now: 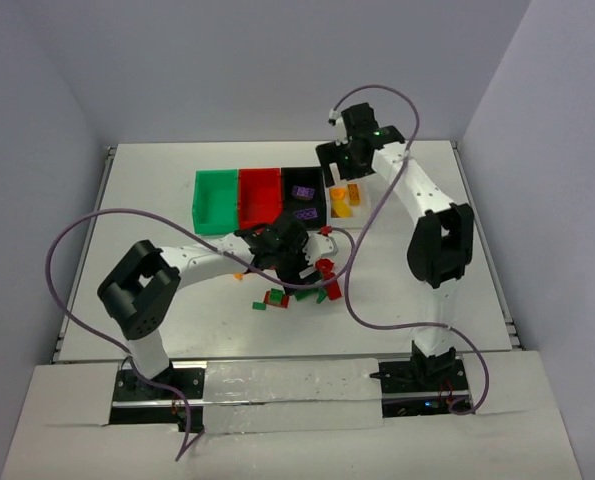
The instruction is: Sort the legos into containers by color
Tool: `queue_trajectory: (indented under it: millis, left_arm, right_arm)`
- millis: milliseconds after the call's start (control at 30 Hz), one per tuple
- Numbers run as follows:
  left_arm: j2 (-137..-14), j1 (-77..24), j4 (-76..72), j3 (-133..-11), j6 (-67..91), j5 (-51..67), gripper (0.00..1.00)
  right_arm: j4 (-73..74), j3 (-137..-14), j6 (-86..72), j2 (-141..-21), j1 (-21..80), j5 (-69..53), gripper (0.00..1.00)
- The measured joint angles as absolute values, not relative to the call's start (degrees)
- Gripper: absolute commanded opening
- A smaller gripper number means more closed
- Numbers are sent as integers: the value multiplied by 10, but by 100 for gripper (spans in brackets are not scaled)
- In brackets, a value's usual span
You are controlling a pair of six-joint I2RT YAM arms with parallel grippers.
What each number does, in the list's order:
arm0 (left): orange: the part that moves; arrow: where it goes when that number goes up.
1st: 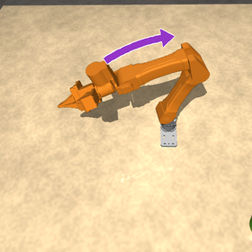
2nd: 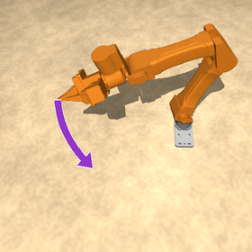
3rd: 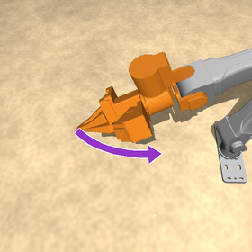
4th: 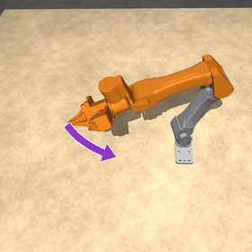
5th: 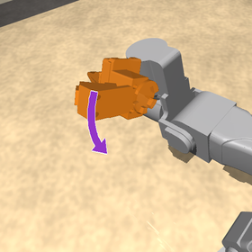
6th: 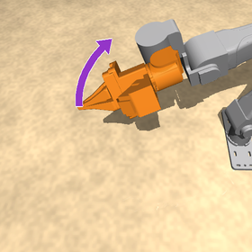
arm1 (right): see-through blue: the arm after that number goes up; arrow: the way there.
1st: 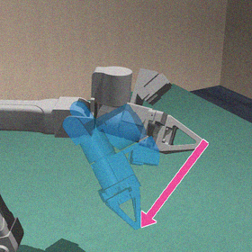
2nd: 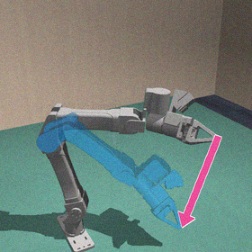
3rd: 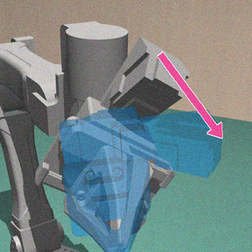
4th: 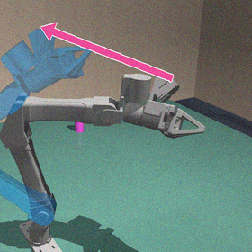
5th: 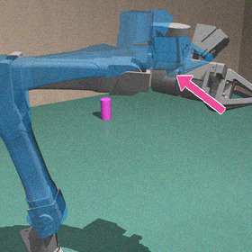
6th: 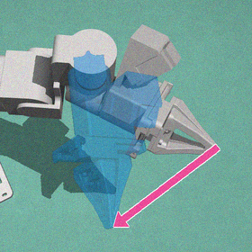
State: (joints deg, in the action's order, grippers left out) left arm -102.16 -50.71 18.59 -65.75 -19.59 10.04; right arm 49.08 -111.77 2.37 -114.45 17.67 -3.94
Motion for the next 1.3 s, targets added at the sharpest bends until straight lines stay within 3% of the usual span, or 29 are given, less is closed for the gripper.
queue_trajectory:
  millis: [367,533,733,1167,1300]
  left_arm:
    - [-1056,-534,196,-668,-180,94,94]
    - [-1068,-548,195,-668,-168,90,74]
    - [-1077,-554,187,-670,-151,73,62]
    - [-1026,-550,215,-645,-142,52,12]
    - [-928,-525,238,-642,-140,61,9]
  right_arm:
    - [497,-1122,1,-1023,113,-90,100]
    - [508,-1113,-9,-1023,99,-102,100]
    - [510,-1098,-18,-1021,98,-113,100]
    - [506,-1070,-21,-1002,98,-134,100]
    - [498,-1042,-22,-982,98,-154,100]
